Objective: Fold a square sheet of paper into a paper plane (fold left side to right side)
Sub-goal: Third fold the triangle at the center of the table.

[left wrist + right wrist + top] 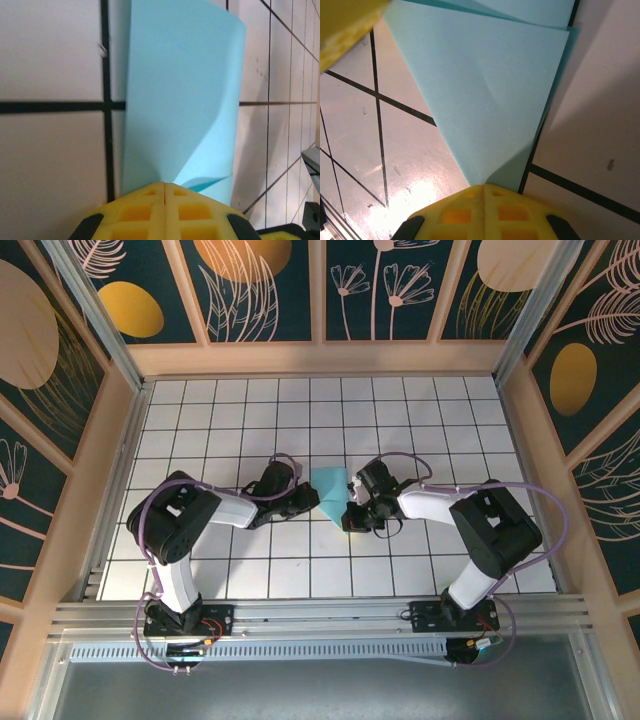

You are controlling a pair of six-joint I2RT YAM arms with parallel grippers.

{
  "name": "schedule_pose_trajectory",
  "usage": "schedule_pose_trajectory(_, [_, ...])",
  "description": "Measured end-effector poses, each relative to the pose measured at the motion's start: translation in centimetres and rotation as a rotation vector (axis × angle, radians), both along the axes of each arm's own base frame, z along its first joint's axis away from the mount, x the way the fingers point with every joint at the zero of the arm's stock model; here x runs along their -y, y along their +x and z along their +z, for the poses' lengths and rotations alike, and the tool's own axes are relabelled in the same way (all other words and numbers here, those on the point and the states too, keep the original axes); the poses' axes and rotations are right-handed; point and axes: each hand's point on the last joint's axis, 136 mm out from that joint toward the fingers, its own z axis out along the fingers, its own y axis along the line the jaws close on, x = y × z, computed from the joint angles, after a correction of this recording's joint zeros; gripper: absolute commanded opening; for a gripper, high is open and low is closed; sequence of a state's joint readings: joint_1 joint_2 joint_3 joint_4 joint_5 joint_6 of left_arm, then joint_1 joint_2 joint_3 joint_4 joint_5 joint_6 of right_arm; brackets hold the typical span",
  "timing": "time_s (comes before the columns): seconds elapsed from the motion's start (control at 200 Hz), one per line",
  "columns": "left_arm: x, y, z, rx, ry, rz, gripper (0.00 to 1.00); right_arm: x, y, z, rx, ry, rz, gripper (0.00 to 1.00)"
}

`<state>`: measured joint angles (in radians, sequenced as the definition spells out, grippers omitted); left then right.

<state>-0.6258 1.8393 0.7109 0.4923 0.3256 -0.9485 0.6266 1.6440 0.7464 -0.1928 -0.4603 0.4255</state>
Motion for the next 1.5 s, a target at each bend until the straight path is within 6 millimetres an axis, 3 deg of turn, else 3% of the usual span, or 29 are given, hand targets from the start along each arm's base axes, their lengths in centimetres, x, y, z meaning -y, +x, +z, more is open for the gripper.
schedule_pose_trajectory(0.35, [-3.2, 2.6, 0.1, 0.031, 0.029, 0.075, 0.00, 0.0, 0.0, 0.0, 0.000, 0.001, 0.000, 0.00])
schedule_pose_trajectory(0.49, [-4.7, 2.4, 0.4, 0.044, 0.070, 0.096, 0.00, 0.0, 0.0, 0.0, 0.000, 0.000, 0.000, 0.00])
schedule_pose_trajectory(0.591, [-4.8, 1.7, 1.6, 0.073, 0.069, 0.080, 0.00, 0.0, 0.0, 0.0, 0.000, 0.001, 0.000, 0.00])
schedule_pose_trajectory(0.761, [-1.6, -0.4, 4.0, 0.130, 0.030, -0.026, 0.00, 0.0, 0.0, 0.0, 0.000, 0.001, 0.000, 0.00])
schedule_pose_trajectory(0.901, [2.5, -3.1, 4.1, 0.125, -0.008, -0.140, 0.00, 0.0, 0.0, 0.0, 0.000, 0.001, -0.001, 0.00])
schedule_pose_trajectory(1.001, [4.4, -4.3, 3.1, 0.095, -0.031, -0.179, 0.00, 0.0, 0.0, 0.0, -0.001, 0.001, -0.002, 0.00])
schedule_pose_trajectory(1.181, [5.7, -5.1, 1.0, 0.036, -0.019, -0.195, 0.00, 0.0, 0.0, 0.0, -0.001, 0.001, -0.002, 0.00])
schedule_pose_trajectory(1.501, [5.7, -4.7, 0.4, 0.023, 0.003, -0.168, 0.00, 0.0, 0.0, 0.0, -0.001, 0.001, -0.002, 0.00])
